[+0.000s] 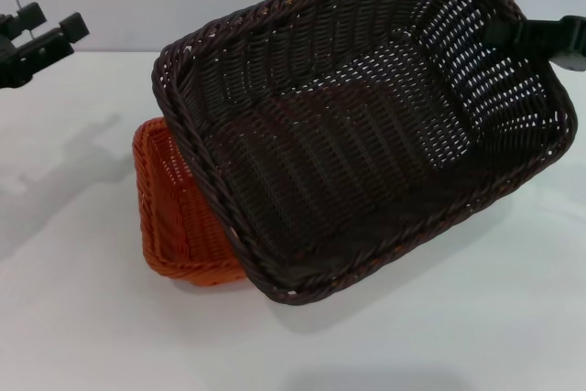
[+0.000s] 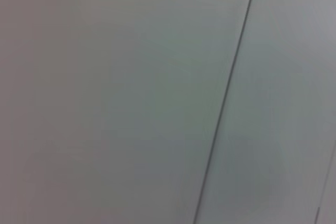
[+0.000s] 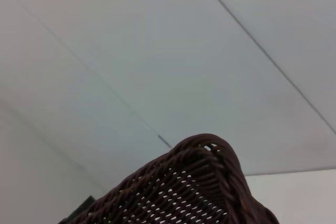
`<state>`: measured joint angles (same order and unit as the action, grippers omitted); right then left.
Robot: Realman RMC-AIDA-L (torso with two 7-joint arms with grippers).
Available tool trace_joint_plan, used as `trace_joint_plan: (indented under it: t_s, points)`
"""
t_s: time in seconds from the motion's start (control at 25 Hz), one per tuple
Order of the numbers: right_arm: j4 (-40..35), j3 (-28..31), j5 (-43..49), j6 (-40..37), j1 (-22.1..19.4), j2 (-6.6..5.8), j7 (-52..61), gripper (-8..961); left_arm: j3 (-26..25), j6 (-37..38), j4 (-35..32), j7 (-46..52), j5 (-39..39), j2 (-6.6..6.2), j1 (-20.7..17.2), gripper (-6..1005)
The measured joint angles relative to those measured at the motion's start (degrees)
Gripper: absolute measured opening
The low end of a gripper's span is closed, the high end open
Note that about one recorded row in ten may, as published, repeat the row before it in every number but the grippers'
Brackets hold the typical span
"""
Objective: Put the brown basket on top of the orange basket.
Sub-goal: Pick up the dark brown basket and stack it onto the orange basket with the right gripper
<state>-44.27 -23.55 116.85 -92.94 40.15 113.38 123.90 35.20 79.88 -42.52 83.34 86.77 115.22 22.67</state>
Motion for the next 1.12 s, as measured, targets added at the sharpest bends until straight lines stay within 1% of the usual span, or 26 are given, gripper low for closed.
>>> trace_joint_plan:
  t_s: [0.04,0.08,0.16,0.2,0.24,0.28,0.4,0.44,0.48,0.64,0.68,0.76,1.12]
  points:
    - [0.2,-0.1,0.0,1.1,-0.1,0.4,-0.1,170,-0.5,-0.1,-0.1,-0.3,-0.3,-0.02,0.0,859]
    - [0.2,-0.1,0.0,1.1,-0.1,0.4,-0.1,171,-0.5,-0.1,-0.1,-0.3,-0.3,-0.02,0.0,859]
    - [0.5,-0.2,0.0,2.2,-0.3,0.88,-0.2,172,-0.7,-0.1,-0.2,-0.6,-0.3,-0.01,0.0,859]
    - [0.5,-0.2,0.0,2.8,-0.5,1.3,-0.2,172,-0.7,-0.1,-0.2,-0.8,-0.3,-0.01,0.0,859]
    - [0.4,-0.3,0.0,3.9,-0.9,2.09,-0.3,172,-0.8,-0.2,-0.2,-0.9,-0.2,-0.01,0.1,859]
    - [0.4,-0.3,0.0,3.9,-0.9,2.09,-0.3,172,-0.7,-0.2,-0.1,-0.9,-0.1,-0.02,0.1,859]
    - [0.3,-0.3,0.0,4.9,-1.3,2.9,-0.4,171,-0.4,-0.2,-0.1,-0.9,0.1,-0.16,0.2,859]
    - [0.2,-0.3,0.0,5.6,-1.6,3.52,-0.5,171,-0.3,-0.3,-0.2,-0.9,0.2,-0.19,0.2,859]
    - [0.2,-0.3,0.0,5.6,-1.6,3.52,-0.5,171,-0.3,-0.3,-0.2,-0.9,0.2,-0.19,0.2,859]
    - [0.3,-0.6,-1.3,7.1,-2.3,4.63,-1.3,171,-0.2,-0.2,-0.2,-0.9,0.2,-0.42,0.1,859]
    - [0.3,-0.8,-1.6,7.2,-2.3,4.73,-1.5,170,-0.1,-0.2,-0.1,-0.9,0.2,-0.75,0.1,859]
    - [0.4,-1.3,-2.2,7.3,-2.3,4.82,-1.6,170,-0.1,-0.2,0.0,-0.7,0.5,-0.9,0.3,859]
    - [2.6,-5.0,-6.8,9.5,-2.0,5.09,-1.4,169,0.3,-0.3,0.1,-0.6,0.9,-0.95,0.5,860]
